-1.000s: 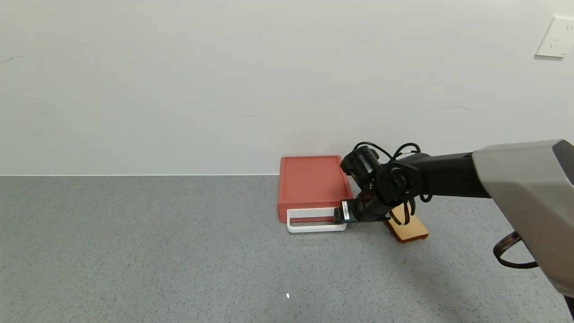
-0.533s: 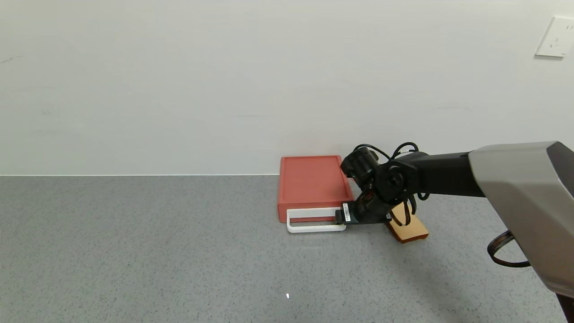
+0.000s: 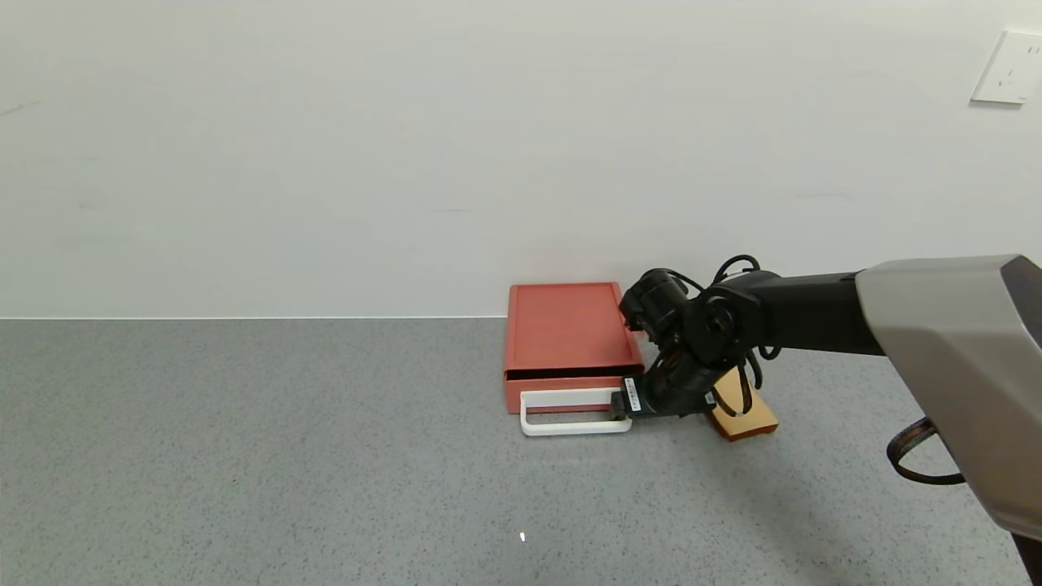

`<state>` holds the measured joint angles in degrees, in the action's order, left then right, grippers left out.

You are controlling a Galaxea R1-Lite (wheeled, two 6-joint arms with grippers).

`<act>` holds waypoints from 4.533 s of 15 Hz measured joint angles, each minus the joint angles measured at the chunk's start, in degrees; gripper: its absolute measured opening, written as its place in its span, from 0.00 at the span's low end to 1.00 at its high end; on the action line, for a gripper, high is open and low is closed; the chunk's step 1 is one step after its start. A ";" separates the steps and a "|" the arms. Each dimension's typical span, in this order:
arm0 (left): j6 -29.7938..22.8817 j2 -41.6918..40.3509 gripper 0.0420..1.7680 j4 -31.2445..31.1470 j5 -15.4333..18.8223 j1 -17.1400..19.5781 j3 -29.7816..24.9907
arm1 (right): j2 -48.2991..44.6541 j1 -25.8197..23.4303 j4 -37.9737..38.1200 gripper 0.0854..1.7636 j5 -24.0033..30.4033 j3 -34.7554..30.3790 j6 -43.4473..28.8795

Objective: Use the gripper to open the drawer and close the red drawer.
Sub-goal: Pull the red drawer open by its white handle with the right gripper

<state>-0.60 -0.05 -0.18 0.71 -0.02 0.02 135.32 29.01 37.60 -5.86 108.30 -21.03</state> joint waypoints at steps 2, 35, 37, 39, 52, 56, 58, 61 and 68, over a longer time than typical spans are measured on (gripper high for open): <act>0.00 0.00 0.97 0.00 0.00 0.00 -0.02 | -0.11 0.09 1.21 0.97 0.05 -0.09 -0.05; 0.35 0.00 0.97 -0.09 -0.20 -0.02 -0.02 | -11.17 5.81 4.11 0.97 3.44 -19.21 -3.11; 0.38 0.00 0.97 -0.09 -0.27 0.00 -0.02 | -11.64 6.38 4.05 0.97 3.44 -20.10 -3.41; 0.38 0.00 0.97 -0.09 -0.35 -0.02 -0.02 | -12.02 6.64 4.02 0.97 3.45 -20.71 -3.78; 0.35 0.00 0.97 -0.06 -0.38 0.00 -0.02 | -13.81 7.56 3.78 0.97 3.58 -22.91 -3.89; 0.35 0.00 0.97 -0.06 -0.38 0.00 -0.02 | -14.12 7.62 3.88 0.97 3.61 -23.21 -3.88; 0.35 0.00 0.97 -0.09 -0.38 -0.02 -0.02 | -14.64 7.62 3.89 0.97 3.63 -23.22 -3.85; 0.35 0.00 0.97 -0.09 -0.38 0.00 -0.02 | -16.65 7.75 3.89 0.97 3.74 -23.22 -3.83; 0.35 0.00 0.97 -0.04 -0.35 0.00 -0.02 | -25.70 7.69 3.88 0.97 3.69 -22.99 -1.77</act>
<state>-0.24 -0.05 -0.22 0.35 -0.02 0.00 109.62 36.71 41.47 -2.17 85.31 -22.80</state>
